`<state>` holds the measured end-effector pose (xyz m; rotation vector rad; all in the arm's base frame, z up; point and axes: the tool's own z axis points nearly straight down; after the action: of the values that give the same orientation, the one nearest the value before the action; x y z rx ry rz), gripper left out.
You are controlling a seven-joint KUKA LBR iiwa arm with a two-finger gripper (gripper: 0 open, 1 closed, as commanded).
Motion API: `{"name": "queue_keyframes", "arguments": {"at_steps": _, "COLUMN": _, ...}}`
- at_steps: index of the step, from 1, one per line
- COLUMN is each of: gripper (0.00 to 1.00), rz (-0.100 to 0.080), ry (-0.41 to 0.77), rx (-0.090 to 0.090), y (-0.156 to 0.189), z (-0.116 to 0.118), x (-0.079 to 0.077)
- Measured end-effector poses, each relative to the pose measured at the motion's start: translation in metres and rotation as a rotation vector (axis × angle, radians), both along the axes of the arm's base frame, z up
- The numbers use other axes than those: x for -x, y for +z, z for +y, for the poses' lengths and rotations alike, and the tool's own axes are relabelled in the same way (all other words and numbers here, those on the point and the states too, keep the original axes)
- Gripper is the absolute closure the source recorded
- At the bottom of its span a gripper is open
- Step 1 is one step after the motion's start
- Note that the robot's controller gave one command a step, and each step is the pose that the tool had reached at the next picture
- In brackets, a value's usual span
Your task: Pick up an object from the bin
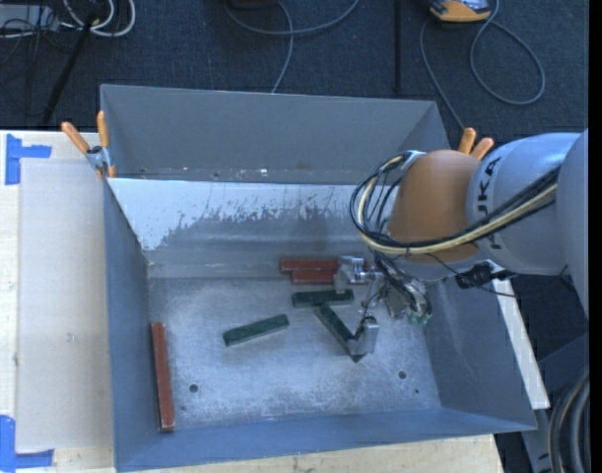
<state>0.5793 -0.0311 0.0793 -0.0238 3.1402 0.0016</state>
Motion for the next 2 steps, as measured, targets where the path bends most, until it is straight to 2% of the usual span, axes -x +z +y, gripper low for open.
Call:
{"name": "queue_keyframes", "arguments": {"at_steps": 1, "gripper": 0.0, "rz": -0.002, "ry": 0.048, "rx": -0.003, "y": 0.019, "z": 0.087, "x": -0.009}}
{"name": "queue_keyframes", "arguments": {"at_steps": 2, "gripper": 0.0, "rz": 0.005, "ry": 0.166, "rx": -0.002, "y": -0.011, "z": 0.16, "x": 0.014}}
